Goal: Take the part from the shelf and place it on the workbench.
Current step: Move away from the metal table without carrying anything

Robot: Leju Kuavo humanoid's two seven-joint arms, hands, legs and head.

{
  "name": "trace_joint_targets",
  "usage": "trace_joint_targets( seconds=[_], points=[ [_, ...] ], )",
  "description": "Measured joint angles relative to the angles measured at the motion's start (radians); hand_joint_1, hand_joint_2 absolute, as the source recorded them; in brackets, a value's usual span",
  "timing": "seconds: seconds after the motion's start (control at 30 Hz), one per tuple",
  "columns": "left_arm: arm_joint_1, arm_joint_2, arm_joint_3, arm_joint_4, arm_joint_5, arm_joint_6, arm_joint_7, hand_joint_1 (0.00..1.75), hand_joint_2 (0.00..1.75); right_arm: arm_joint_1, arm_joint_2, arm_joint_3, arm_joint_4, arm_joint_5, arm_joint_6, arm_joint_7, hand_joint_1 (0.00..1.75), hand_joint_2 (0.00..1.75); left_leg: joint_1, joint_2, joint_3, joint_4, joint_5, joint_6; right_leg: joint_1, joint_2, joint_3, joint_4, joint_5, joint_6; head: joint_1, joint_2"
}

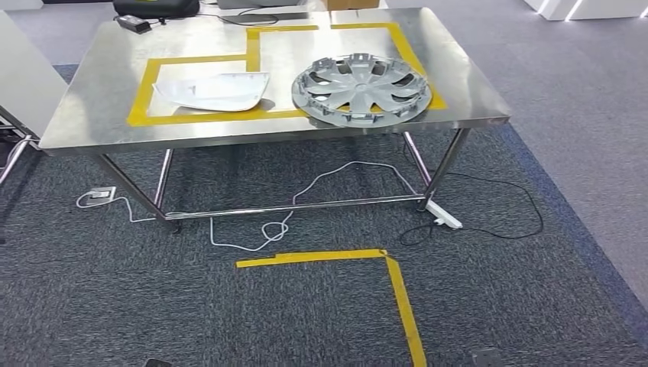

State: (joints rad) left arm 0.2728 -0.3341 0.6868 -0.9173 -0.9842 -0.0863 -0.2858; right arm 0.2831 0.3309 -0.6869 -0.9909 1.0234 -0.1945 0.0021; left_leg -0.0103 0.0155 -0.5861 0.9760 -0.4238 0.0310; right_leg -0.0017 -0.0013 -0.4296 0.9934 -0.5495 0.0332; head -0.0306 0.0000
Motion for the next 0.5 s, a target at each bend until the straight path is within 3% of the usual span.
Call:
trace_joint_targets(
  seconds=[0.07,0.13,0.2,0.27,0.3,0.33,0.37,0.4,0.43,0.5],
  points=[
    [-0.001,0.001,0.002,0.001,0.000,0.000,-0.001,0.00,0.00,-0.012,0.000,-0.022,0.013,0.021,-0.003,-0.016,0.00,0.00,-0.001,0.000,-0.009,0.005,0.018,-0.009,0.003,0.001,0.036,-0.069,-0.015,-0.006,0.001,0.000],
    [-0.003,0.002,0.008,0.005,-0.002,0.000,-0.003,0.00,0.00,-0.021,0.000,-0.047,0.034,0.037,-0.003,-0.024,0.00,0.00,0.001,-0.002,-0.018,0.011,0.017,-0.019,0.001,-0.001,0.017,-0.069,-0.004,-0.020,0.002,0.000],
    [-0.005,0.003,0.015,0.010,-0.008,0.000,-0.005,0.00,0.00,-0.029,0.000,-0.067,0.053,0.052,-0.002,-0.030,0.00,0.00,0.004,-0.006,-0.034,0.064,-0.055,-0.031,-0.001,-0.005,-0.004,-0.068,0.015,-0.038,-0.002,0.000],
    [-0.009,0.004,0.023,0.016,-0.016,0.001,-0.007,0.00,0.00,-0.035,0.000,-0.086,0.069,0.068,-0.001,-0.036,0.00,0.00,0.008,-0.007,-0.054,0.183,-0.160,-0.039,0.002,-0.008,-0.030,-0.065,0.036,-0.046,-0.007,0.000],
    [-0.012,0.005,0.025,0.019,-0.020,0.002,-0.008,0.00,0.00,-0.038,0.000,-0.095,0.077,0.075,-0.001,-0.038,0.00,0.00,0.009,-0.007,-0.060,0.244,-0.190,-0.042,0.004,-0.010,-0.042,-0.061,0.046,-0.047,-0.007,0.000],
    [-0.015,0.006,0.028,0.023,-0.023,0.003,-0.009,0.00,0.00,-0.040,-0.001,-0.103,0.084,0.081,-0.001,-0.038,0.00,0.00,0.011,-0.007,-0.057,0.286,-0.195,-0.043,0.005,-0.012,-0.057,-0.056,0.055,-0.047,-0.007,0.000],
    [-0.017,0.006,0.031,0.026,-0.026,0.005,-0.009,0.00,0.00,-0.042,-0.001,-0.111,0.090,0.085,-0.001,-0.039,0.00,0.00,0.012,-0.008,-0.041,0.297,-0.176,-0.042,0.006,-0.013,-0.072,-0.048,0.064,-0.046,-0.007,0.000],
    [-0.018,0.006,0.033,0.029,-0.028,0.006,-0.010,0.00,0.00,-0.044,-0.001,-0.117,0.094,0.089,-0.001,-0.039,0.00,0.00,0.012,-0.008,-0.011,0.271,-0.145,-0.040,0.007,-0.013,-0.088,-0.040,0.072,-0.045,-0.007,0.000],
    [-0.019,0.007,0.035,0.030,-0.030,0.007,-0.010,0.00,0.00,-0.045,-0.001,-0.123,0.098,0.092,-0.001,-0.039,0.00,0.00,0.012,-0.008,0.034,0.215,-0.116,-0.038,0.008,-0.012,-0.104,-0.032,0.079,-0.043,-0.008,0.000],
    [-0.021,0.007,0.038,0.033,-0.032,0.010,-0.011,0.00,0.00,-0.048,-0.001,-0.132,0.106,0.097,-0.001,-0.039,0.00,0.00,0.010,-0.011,0.129,0.069,-0.104,-0.028,0.010,-0.011,-0.128,-0.018,0.092,-0.035,-0.007,0.000]
  ],
)
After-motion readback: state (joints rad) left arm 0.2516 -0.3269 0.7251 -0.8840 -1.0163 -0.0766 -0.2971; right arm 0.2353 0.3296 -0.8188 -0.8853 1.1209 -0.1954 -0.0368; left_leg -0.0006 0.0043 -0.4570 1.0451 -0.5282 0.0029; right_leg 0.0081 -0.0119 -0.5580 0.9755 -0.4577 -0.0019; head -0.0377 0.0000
